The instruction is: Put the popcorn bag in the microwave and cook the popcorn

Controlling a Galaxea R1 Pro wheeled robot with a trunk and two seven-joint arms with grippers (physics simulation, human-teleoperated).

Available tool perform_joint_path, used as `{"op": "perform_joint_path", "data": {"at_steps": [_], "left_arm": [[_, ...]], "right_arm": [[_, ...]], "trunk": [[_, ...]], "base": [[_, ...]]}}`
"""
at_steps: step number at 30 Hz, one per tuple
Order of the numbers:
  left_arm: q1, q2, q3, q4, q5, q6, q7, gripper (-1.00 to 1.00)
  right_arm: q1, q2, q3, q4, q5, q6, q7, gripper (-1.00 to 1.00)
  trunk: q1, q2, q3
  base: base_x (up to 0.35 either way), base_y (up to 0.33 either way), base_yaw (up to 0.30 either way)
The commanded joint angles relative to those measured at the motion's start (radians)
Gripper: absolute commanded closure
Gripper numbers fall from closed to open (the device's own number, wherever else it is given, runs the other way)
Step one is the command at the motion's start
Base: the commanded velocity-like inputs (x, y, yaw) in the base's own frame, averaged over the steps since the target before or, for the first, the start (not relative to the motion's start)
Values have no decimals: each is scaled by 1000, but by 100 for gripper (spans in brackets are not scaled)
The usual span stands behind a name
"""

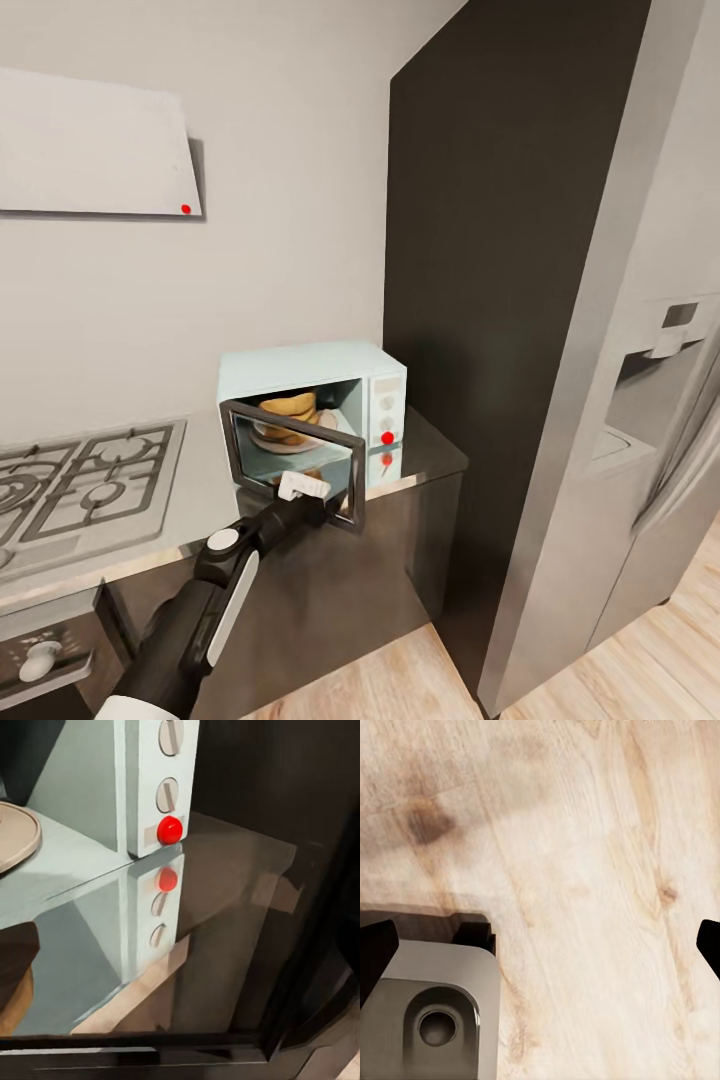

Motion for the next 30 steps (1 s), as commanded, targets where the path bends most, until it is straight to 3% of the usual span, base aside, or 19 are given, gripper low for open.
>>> {"op": "perform_joint_path", "data": {"at_steps": [1,7,30], "left_arm": [[-1,-1,-83,-2,18,10,-7,-100],[-1,0,-92,2,19,9,24,-100],[-1,-4,-93,-6,20,9,26,-100]], "right_arm": [[-1,0,-9,1,9,2,3,-100],[-1,-1,-8,1,9,2,4,-100],[-1,0,-7,1,9,3,3,-100]], "trunk": [[0,-1,-1],[0,-1,-1],[0,-1,-1]], "base": [[0,0,0],[162,0,0],[319,0,0]]}}
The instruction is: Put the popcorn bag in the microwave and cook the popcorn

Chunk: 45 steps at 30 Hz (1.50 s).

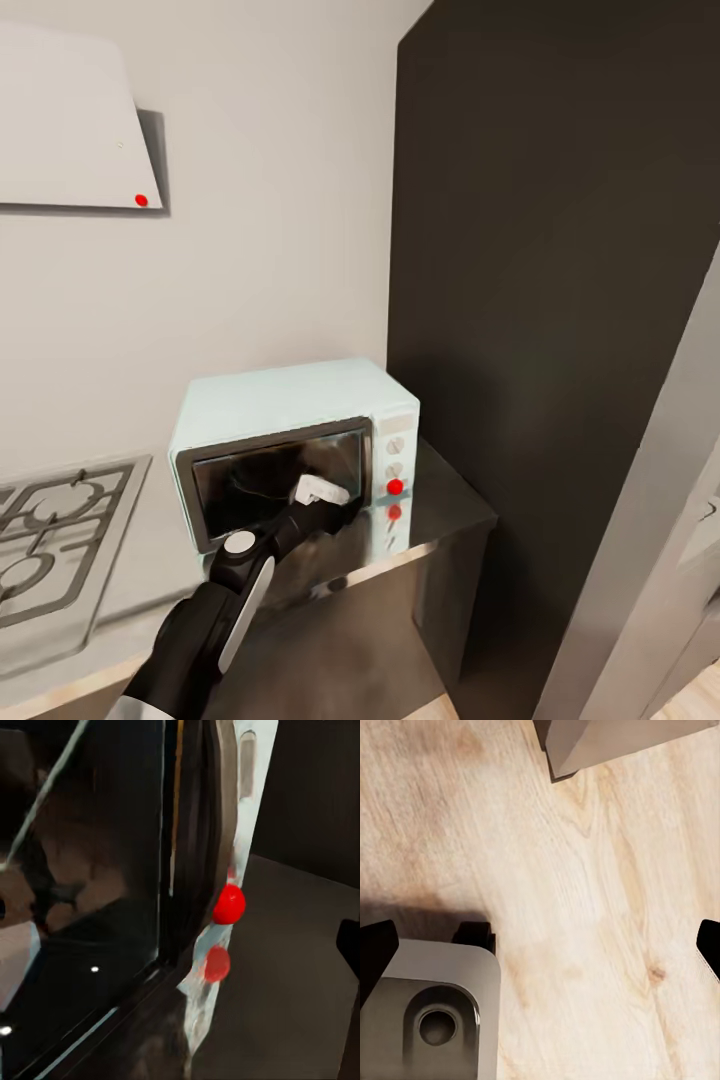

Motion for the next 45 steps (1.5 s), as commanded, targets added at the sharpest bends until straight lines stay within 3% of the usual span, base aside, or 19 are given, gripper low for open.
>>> {"op": "perform_joint_path", "data": {"at_steps": [1,16,35,39,42,45], "left_arm": [[-1,0,1,-1,4,7,-2,-100],[-1,-5,1,-10,5,7,-4,-100],[-1,-8,0,4,13,9,-5,-100],[-1,-16,-1,118,42,9,-11,-100],[-1,-48,-2,279,51,7,-9,-100],[-1,-60,-1,429,52,6,-4,-100]], "right_arm": [[-1,-1,-9,1,9,2,3,-100],[-1,-1,-9,1,9,2,7,-100],[-1,1,-8,1,11,0,7,-100],[-1,4,-7,1,12,2,13,-100],[-1,5,-7,1,12,2,9,-100],[-1,3,-7,1,12,3,5,-100]], "trunk": [[1,-1,-1],[1,-1,-1],[1,-1,-1],[1,-1,-1],[1,-1,-1],[1,-1,-1]], "base": [[258,0,0],[7,0,0],[-293,0,0],[-45,0,0],[-5,0,0],[-1,0,0]]}}
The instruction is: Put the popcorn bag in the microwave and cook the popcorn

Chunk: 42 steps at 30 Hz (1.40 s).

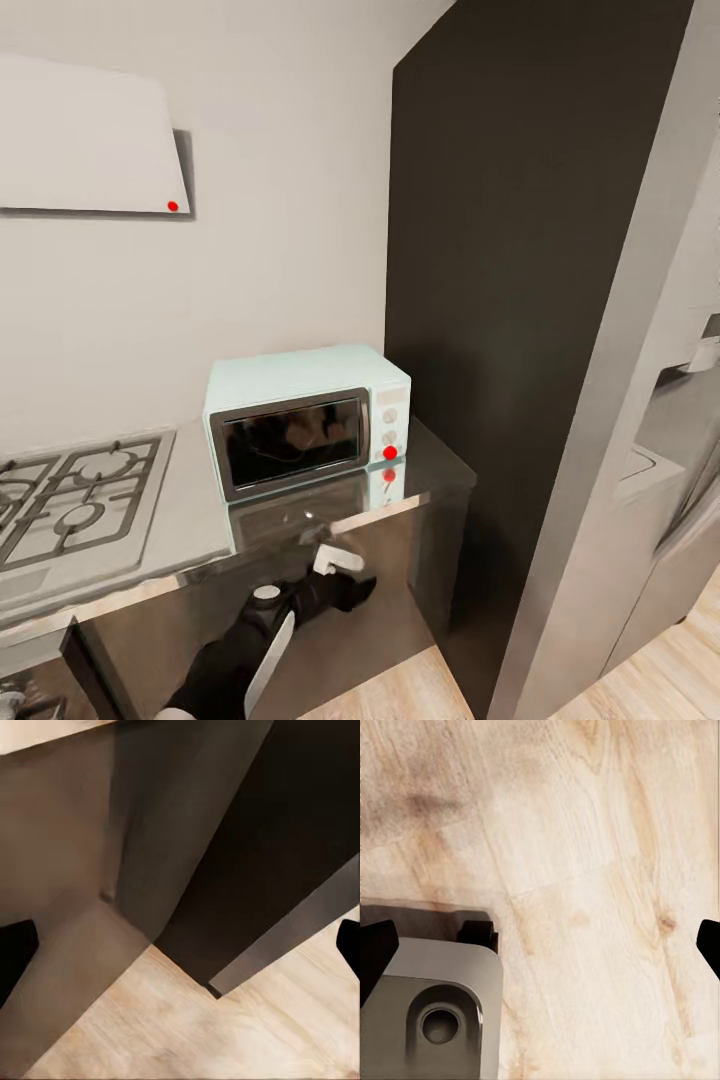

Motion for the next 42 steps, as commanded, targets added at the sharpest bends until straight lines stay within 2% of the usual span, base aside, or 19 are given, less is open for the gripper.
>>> {"op": "perform_joint_path", "data": {"at_steps": [1,6,7,8,9,11,14,17,19,21,23,25,29,42], "left_arm": [[-1,-2,0,61,11,8,1,-100],[-1,-4,9,400,15,-1,3,-100],[-1,-2,19,530,27,-3,4,-100],[-1,10,58,717,97,-59,6,-100],[0,24,66,780,131,-113,17,-100],[-2,55,72,823,162,-166,66,-100],[7,83,75,839,174,-195,134,-100],[69,113,76,842,185,-204,156,-100],[99,119,77,843,209,-205,159,-100],[137,137,77,844,250,-209,160,-100],[168,145,77,844,277,-247,160,-100],[198,149,77,844,289,-299,161,-100],[215,154,77,844,316,-332,162,-100],[217,151,77,844,322,-337,160,-100]], "right_arm": [[-1,1,-9,1,9,2,2,-100],[-1,8,-8,1,9,0,-3,-100],[-1,8,-8,1,9,-5,-3,-100],[-1,8,-8,1,9,-9,-3,-100],[-1,8,-8,1,9,-11,-3,-100],[-1,7,-9,1,9,-13,-3,-100],[-1,6,-9,1,9,-13,-3,-100],[-1,8,-9,1,9,-12,-3,-100],[-1,8,-9,1,9,-10,-3,-100],[-1,10,-8,1,10,-5,-2,-100],[-1,11,-7,2,10,2,-1,-100],[2,10,-8,2,10,7,-2,-100],[5,5,-8,2,10,11,-3,-100],[19,1,-7,1,10,3,-3,-100]], "trunk": [[0,-1,-1],[0,-1,-1],[0,-1,-1],[0,-1,-1],[0,-1,-1],[0,-1,-1],[0,-1,-1],[0,-1,-1],[0,-1,-1],[0,-1,-1],[0,-1,-1],[0,-1,-1],[0,-1,-1],[0,-1,-1]], "base": [[0,0,0],[0,0,0],[0,0,0],[0,0,0],[0,0,0],[0,0,0],[0,0,0],[0,0,0],[0,0,0],[0,0,0],[0,0,0],[0,0,12],[0,0,181],[0,0,267]]}}
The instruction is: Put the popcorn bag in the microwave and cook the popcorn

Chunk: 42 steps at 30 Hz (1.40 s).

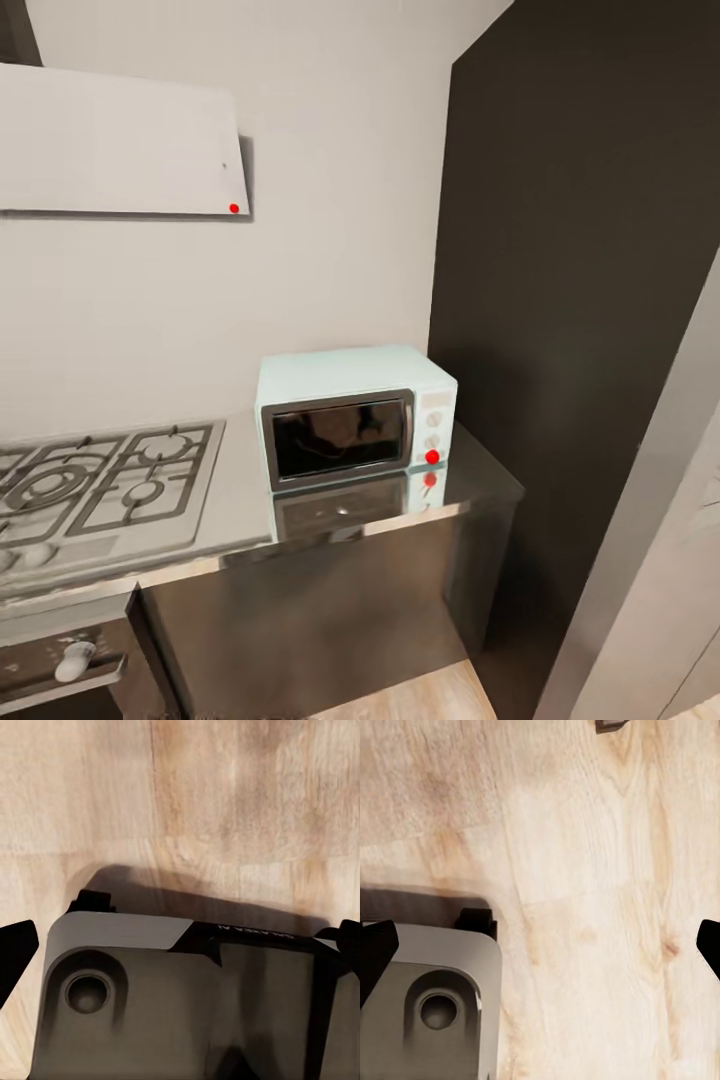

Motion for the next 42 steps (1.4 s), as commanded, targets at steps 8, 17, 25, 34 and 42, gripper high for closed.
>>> {"op": "perform_joint_path", "data": {"at_steps": [8,17,25,34,42], "left_arm": [[-1,-2,-8,1,9,-3,-4,-100],[-1,-4,-9,1,8,-3,-4,-100],[-1,-3,-8,1,9,-3,-4,-100],[-1,-2,-8,1,9,-3,-4,-100],[-1,-2,-8,1,9,-3,-3,-100]], "right_arm": [[-1,0,-8,1,9,-5,3,-100],[-1,2,-8,1,9,-5,3,-100],[-1,5,-8,1,9,-7,3,-100],[-1,6,-9,1,7,-6,2,-100],[-1,9,-8,1,7,7,3,-100]], "trunk": [[0,-1,-1],[0,-1,-1],[0,-1,-1],[0,-1,-1],[0,-1,-1]], "base": [[0,0,269],[0,0,269],[0,0,269],[0,0,224],[0,0,9]]}}
